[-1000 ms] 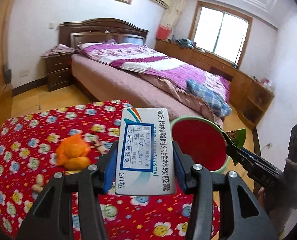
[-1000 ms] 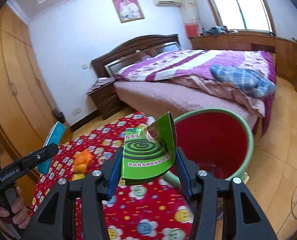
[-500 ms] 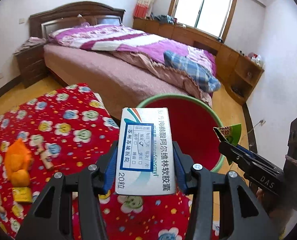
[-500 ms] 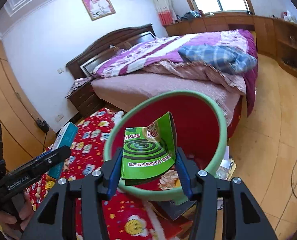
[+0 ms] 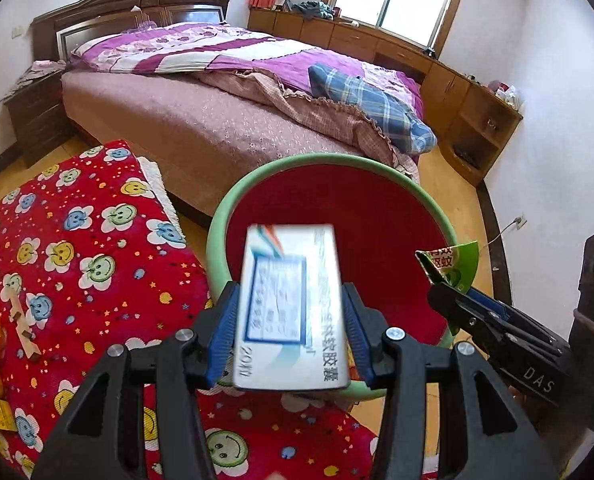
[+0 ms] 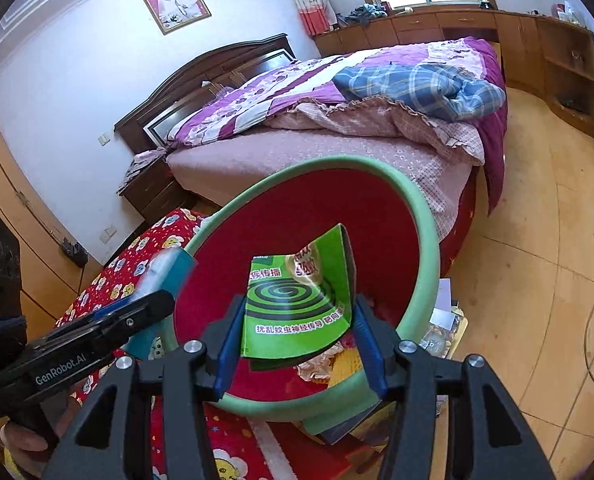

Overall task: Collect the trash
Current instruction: 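Open the left tool and the right tool to drop both boxes into the bucket, then move both open tools back over the small yellow box on the quilt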

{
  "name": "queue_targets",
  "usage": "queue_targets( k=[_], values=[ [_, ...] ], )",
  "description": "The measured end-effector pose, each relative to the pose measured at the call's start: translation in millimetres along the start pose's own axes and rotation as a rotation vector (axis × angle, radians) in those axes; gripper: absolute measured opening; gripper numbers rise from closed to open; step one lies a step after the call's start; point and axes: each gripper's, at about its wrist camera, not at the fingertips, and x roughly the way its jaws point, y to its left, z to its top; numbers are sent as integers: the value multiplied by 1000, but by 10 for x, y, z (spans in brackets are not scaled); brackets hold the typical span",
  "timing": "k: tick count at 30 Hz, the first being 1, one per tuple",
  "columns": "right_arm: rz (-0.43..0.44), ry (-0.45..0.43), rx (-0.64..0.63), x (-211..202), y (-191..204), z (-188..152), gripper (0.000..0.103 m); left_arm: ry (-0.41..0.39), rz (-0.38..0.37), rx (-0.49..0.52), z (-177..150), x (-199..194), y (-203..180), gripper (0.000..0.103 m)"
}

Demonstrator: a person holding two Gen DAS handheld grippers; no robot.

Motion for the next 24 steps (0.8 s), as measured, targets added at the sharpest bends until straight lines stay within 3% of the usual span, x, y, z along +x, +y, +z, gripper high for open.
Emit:
queue_targets(
  k=[2, 7, 24],
  values=[
    [3, 0, 9, 20, -27, 6, 57, -7, 0, 2, 2, -3, -12, 61],
    [9, -5, 27, 24, -65, 2, 68, -27, -2, 14, 3, -62, -37, 61],
    [50, -44, 17, -269, 189, -67, 69, -70, 36, -49, -150, -574, 242, 61]
  ],
)
